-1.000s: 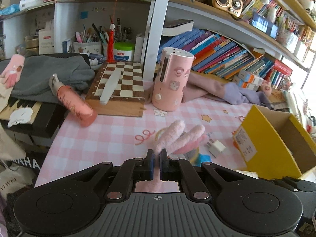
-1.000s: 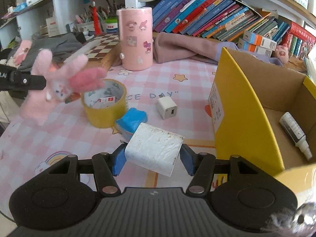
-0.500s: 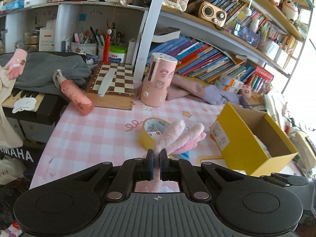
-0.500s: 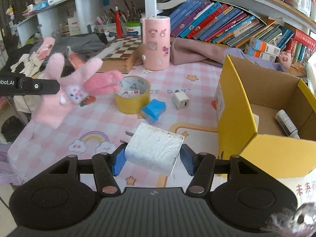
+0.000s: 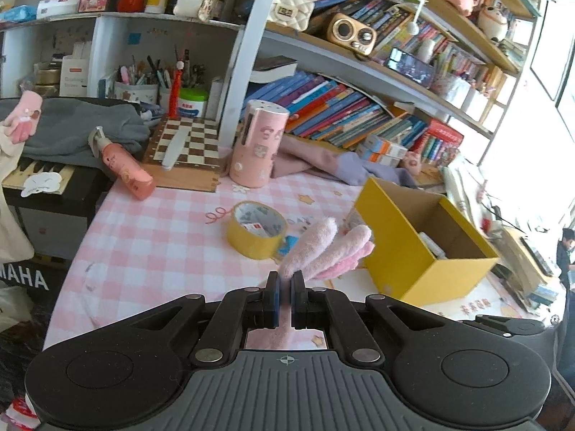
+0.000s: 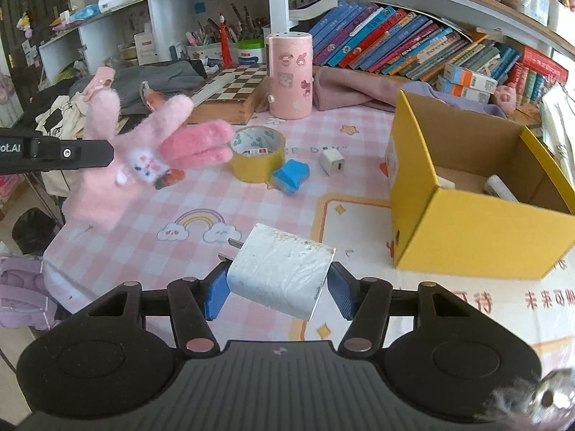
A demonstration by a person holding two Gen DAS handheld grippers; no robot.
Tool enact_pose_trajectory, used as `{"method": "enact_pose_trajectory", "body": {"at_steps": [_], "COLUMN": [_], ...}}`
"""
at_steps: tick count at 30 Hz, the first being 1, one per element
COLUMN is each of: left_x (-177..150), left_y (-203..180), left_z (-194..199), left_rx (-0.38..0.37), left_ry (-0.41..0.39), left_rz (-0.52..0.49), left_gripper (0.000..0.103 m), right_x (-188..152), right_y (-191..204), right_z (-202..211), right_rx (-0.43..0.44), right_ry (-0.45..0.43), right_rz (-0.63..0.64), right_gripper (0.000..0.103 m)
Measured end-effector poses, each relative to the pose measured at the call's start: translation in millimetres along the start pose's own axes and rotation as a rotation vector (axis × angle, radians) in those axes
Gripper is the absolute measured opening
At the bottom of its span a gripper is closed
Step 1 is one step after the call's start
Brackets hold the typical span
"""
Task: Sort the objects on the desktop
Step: 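Carry the pink plush and white charger block with both tools over the yellow box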
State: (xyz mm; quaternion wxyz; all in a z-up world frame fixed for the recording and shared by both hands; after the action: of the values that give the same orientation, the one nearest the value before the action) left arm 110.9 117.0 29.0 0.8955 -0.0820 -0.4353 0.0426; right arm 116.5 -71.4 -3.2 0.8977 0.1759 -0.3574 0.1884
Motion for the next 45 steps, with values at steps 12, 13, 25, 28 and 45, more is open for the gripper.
{"method": "enact_pose_trajectory", "body": {"at_steps": [12,13,25,28,45], "left_x": [-32.7,-35.5,-53.7,-55.2,-66.1], "left_y": [-24.3,-27.2,-62.0,-71.7,-131.2], "left_z": [30.9,32.2,31.6,30.1,14.3], "left_rx": [-0.085,-0.095,-0.210,-0.237,-0.340], "left_ry": [0.023,0.029,0.084,0.093,0.157], "left_rz": [-0.028,-0.034,-0.120,-0.141,-0.243], "left_gripper": [0.004,0.004,0.004,0.004,0.004], "right_x": [-34.7,-37.9,-74.3,-81.5,-110.8], "right_y": [1.8,1.5,-8.5,-14.6,-51.8], "right_z": [39.0,42.5,77.1,85.9,119.6], "right_rx": [-0.048,-0.056,-0.154,-0.179,-0.285], "right_ry": [-0.019,-0.022,-0.029,-0.032,-0.019], "right_rz": [-0.062,-0.070,-0.152,-0.181,-0.283], "right_gripper": [0.056,0.056,0.056,0.056,0.056]}}
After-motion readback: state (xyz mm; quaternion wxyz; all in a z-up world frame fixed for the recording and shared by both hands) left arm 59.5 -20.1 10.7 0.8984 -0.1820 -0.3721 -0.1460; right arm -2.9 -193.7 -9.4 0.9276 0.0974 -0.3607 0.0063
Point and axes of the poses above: each gripper's, at about its wrist camera, not at the fingertips, and z roughly against the way its jaws point, y to its left, x to its top, the point moved 2 cm from there along -z, roughly the way its jaws point, and after that the axes turned 11 degrees about x, right-handed, at the moved point
